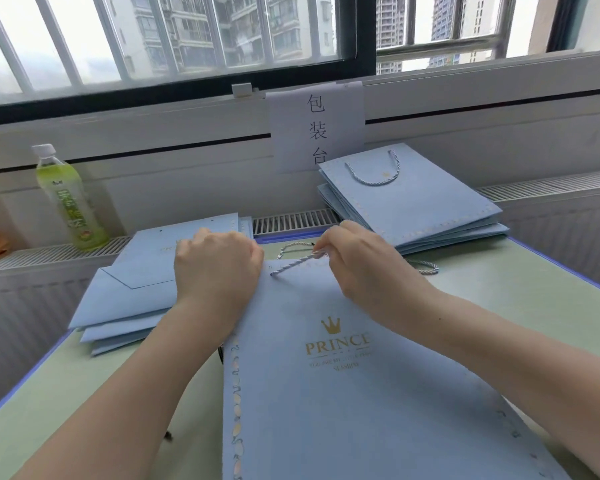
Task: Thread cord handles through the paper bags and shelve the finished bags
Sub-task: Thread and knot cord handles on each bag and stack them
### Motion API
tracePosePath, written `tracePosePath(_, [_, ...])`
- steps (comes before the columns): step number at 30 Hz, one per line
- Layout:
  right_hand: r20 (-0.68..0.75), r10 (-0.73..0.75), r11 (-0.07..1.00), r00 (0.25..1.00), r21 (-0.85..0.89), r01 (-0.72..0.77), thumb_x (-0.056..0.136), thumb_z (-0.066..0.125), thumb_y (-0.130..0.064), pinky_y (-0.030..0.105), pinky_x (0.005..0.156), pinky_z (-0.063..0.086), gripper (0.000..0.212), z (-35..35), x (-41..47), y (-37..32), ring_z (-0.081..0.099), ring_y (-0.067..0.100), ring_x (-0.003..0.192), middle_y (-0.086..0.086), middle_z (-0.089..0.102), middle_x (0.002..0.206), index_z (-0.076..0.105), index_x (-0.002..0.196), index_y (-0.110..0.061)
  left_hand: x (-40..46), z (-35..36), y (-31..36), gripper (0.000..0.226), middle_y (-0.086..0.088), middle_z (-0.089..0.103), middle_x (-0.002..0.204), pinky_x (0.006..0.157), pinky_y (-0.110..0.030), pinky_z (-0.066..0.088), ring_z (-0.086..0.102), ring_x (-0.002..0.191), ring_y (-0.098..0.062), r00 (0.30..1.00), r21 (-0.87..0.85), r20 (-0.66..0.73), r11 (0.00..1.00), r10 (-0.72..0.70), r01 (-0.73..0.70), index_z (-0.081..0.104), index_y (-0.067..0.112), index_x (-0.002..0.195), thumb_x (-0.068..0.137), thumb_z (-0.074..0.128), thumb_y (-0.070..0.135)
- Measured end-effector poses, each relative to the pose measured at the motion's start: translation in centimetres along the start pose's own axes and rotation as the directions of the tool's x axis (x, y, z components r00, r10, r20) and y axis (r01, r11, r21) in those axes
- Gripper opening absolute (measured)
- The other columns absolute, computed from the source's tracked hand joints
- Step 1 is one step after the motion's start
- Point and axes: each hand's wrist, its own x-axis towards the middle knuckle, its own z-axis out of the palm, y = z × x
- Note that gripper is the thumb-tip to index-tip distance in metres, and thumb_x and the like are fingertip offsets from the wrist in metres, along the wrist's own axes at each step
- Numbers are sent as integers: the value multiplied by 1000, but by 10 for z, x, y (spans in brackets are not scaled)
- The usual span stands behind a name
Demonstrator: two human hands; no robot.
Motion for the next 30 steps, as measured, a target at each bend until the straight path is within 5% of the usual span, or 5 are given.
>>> tracePosePath(8, [-414, 102, 922, 905, 380, 71, 97, 40, -3, 12, 48, 28, 19, -13, 1, 0, 40, 7, 45, -20, 46, 51, 56, 93, -13, 0, -12, -4, 32, -2, 34, 61, 71, -33, 22, 36, 78, -24, 991, 130, -18, 983, -129, 131, 29, 12, 64, 94, 34, 19])
tracePosePath(12, [-359, 30, 939, 933, 330, 97, 96, 47, -8, 13, 57, 34, 11, -5, -3, -3, 48, 0, 59, -19, 47, 66, 57, 97, -12, 2, -6, 2, 28, -1, 57, 73, 71, -33, 29, 50, 76, -27, 933, -225, -340, 954, 114, -199, 52, 12, 82, 91, 33, 30])
tracePosePath(16, [-340, 31, 936, 940, 339, 92, 95, 49, -11, 15, 63, 39, 8, -2, -5, -4, 51, -2, 68, -13, 59, 79, 56, 98, -14, -12, -10, 23, 40, 13, 64, 87, 79, -32, 43, 58, 85, -9, 930, -690, -122, 644, 346, -330, 56, 21, 103, 92, 32, 51])
tracePosePath(19, [-354, 68, 934, 933, 352, 66, 95, 49, -11, 16, 61, 39, 9, -8, -2, -2, 51, -2, 65, -10, 63, 80, 56, 100, -14, -18, 3, 29, 19, 9, 55, 63, 66, -35, 44, 53, 62, -12, 896, -569, -71, 720, 438, -397, 48, 29, 86, 98, 39, 40])
tracePosePath(30, [-232, 297, 825, 926, 551, -126, 95, 52, -12, 29, 61, 46, 13, -14, 9, 17, 52, 5, 54, -1, 61, 62, 65, 94, -16, -2, -3, 3, 45, -4, 50, 54, 58, -38, 41, 51, 62, -32, 969, -569, -241, 817, -54, -96, 57, 8, 78, 101, 32, 38])
